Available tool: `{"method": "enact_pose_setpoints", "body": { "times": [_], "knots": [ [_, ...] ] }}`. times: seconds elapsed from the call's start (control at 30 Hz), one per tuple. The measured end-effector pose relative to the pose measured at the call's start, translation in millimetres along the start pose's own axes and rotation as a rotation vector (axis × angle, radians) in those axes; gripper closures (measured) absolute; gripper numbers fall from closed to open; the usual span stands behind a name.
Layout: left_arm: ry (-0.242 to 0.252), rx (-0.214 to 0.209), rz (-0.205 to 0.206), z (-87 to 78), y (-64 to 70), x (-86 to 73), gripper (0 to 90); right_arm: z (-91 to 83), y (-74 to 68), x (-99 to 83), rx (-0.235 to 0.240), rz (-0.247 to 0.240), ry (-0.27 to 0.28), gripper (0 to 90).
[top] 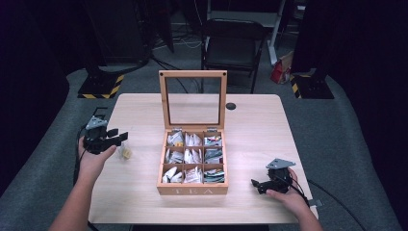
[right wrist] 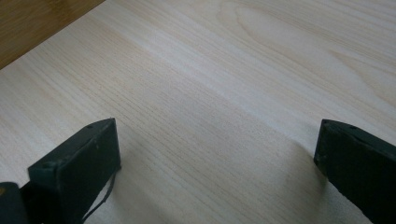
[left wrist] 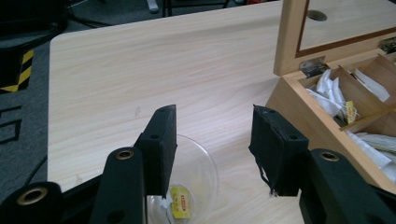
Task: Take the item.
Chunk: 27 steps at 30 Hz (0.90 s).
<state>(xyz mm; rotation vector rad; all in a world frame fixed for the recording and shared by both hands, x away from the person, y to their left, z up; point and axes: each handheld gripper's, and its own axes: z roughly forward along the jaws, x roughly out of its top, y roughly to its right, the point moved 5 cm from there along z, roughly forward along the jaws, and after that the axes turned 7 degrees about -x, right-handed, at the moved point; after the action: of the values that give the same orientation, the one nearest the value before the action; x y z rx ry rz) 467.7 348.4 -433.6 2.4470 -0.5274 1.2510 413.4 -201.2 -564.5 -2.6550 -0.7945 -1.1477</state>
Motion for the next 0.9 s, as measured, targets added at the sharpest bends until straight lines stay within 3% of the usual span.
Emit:
{"method": "enact_pose_setpoints", "body": {
  "times": [0.47,0.77,0.9],
  "knots": [
    [-0.002,-0.056,0.025,1.5,21.1,2.6,49.3,-0.1,0.0,0.0,-0.001,0.001,0.0,0.0],
    [-0.024,-0.112,0.047,5.5,38.9,0.1,42.8,0.0,0.0,0.0,0.0,0.0,0.0,0.0],
    [-0.034,-0.112,0.053,8.4,42.4,-4.4,37.6,0.1,-0.1,0.0,0.0,0.001,0.0,0.0]
  ]
}}
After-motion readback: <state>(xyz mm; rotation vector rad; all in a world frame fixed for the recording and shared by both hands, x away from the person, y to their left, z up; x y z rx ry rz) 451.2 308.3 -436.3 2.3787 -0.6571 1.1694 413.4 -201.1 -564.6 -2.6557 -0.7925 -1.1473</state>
